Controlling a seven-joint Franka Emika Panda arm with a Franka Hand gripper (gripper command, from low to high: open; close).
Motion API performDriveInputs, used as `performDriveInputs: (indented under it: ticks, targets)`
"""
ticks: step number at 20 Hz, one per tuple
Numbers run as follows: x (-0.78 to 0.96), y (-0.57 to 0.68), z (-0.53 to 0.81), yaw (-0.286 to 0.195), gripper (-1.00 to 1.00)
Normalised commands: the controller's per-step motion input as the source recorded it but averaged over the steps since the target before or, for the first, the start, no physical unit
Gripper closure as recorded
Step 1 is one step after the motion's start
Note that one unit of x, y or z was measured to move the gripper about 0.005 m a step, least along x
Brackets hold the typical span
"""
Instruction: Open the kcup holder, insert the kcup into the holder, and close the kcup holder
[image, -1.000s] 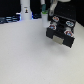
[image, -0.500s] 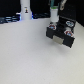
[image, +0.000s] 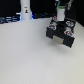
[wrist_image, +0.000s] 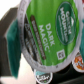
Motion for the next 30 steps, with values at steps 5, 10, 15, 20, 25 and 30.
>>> performDriveInputs:
  ticks: [5, 10, 15, 20, 25, 30]
  targets:
    - [-0.07, 0.52, -0.07, 0.066, 1.00]
    - [-0.12, 0.42, -0.15, 0.084, 1.00]
    - [-0.08, 0.16, -0.24, 0.082, 1.00]
    - [-0.10, 0.02, -0.28, 0.048, 1.00]
    - [-0.05, -0.02, -0.26, 0.009, 1.00]
    - [0.04, -0.04, -0.13, -0.011, 1.00]
